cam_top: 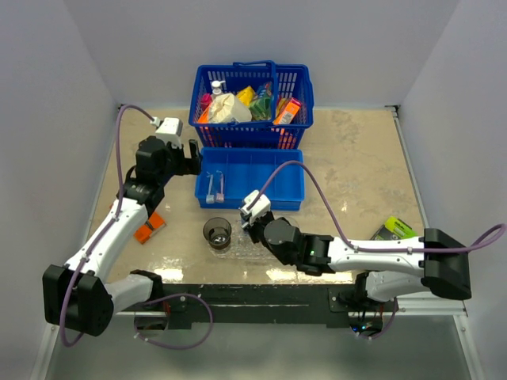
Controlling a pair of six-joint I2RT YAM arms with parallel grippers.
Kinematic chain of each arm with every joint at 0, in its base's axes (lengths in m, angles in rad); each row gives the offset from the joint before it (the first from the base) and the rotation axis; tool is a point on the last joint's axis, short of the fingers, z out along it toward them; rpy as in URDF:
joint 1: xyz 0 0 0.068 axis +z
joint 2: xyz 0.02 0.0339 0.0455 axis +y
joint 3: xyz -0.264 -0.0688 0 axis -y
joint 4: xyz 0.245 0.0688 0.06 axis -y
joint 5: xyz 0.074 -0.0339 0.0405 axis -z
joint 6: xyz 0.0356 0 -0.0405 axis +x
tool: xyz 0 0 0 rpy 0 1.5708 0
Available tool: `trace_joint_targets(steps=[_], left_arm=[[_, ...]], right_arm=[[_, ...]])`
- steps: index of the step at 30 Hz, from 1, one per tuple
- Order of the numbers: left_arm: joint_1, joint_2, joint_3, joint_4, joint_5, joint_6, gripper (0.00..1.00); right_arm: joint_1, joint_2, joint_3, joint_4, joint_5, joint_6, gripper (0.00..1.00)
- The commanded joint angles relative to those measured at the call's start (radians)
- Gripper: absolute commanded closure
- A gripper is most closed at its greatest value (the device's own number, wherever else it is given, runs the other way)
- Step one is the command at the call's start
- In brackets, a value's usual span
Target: Prepare toiletry sets of a toothbrush and toothpaste on the tray
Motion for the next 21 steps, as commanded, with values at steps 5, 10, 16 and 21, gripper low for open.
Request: trace_joint_targets(steps=[5,10,16,21], left_arm=[[0.0,0.001,0.041,0.025,0.027,0.017,0.07],[0.0,0.006,0.044,0.025,0.032,0.015,0.07],[-0.002,0.004,0.044,0.025,0.035,0.015,0.07],[-0.002,0.007,0.044,0.025,0.038,0.013,0.07]], right_arm=[[0.003,0.02,-0.012,0.126,0.054,0.023,1.0],[0.003,0.044,-0.021,0.139,0.057,0.025,1.0],[0.003,0.069,-0.037,0.157,0.06,0.037,1.0],[0.005,0.086,-0.04,0.159,0.06,0.04,1.0]])
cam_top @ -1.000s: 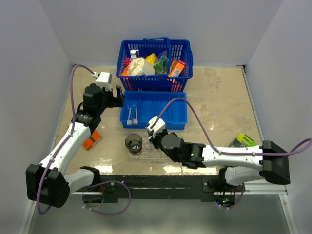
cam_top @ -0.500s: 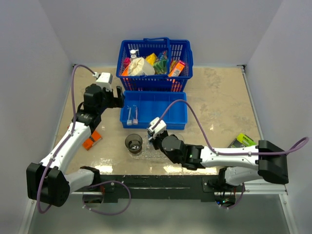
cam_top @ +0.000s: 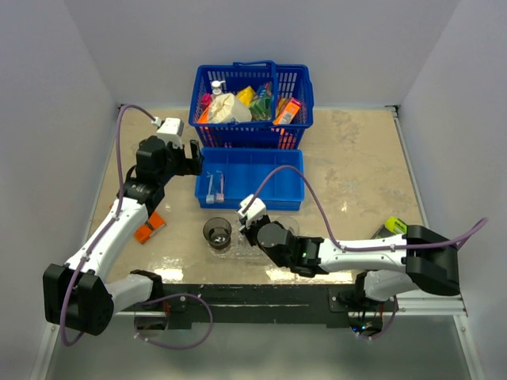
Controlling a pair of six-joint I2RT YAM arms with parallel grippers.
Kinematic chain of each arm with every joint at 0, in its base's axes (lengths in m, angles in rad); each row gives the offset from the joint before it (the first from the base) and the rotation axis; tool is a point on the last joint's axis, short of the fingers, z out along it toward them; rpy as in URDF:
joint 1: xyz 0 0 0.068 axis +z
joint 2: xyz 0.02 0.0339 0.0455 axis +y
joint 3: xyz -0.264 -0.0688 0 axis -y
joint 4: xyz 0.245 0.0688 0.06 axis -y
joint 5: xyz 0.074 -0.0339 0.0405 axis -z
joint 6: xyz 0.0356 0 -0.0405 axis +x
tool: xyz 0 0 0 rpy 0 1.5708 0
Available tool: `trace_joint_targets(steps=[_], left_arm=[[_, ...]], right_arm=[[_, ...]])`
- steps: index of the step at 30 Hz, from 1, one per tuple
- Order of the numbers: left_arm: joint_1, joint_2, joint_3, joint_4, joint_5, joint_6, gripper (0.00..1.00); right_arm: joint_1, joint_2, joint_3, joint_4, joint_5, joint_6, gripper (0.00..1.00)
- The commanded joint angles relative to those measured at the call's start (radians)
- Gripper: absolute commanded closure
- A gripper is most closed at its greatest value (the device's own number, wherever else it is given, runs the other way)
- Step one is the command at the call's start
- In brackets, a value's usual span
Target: Prepare toiletry sets of a toothbrush and toothpaste on the tray
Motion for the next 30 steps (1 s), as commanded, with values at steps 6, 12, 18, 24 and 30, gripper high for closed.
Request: trace_joint_targets(steps=[6,12,18,24,30], left_arm=[[-0.001,0.002,0.044,0.024,0.016,0.013,0.07],[-0.001,-0.003,0.045,0.024,0.021,0.012,0.07],[-0.001,-0.004,0.045,0.022,0.024,0.012,0.07],[-0.001,-0.011,0.045,0.019,0.021,0.012,0.07],[-0.001,-0.017,0.045,0.019,0.022,0.012,0.07]], right_arm=[[0.005,0.012,0.008,0.052,0.053,0.038,1.0],[0.008,0.006,0.022,0.026,0.061,0.043,0.8],[0.016,-0.013,0.044,0.003,0.063,0.035,0.63],[0.019,-0.034,0.058,-0.01,0.055,0.035,0.52],[0.022,-0.055,0.087,-0.046,0.014,0.047,0.44]])
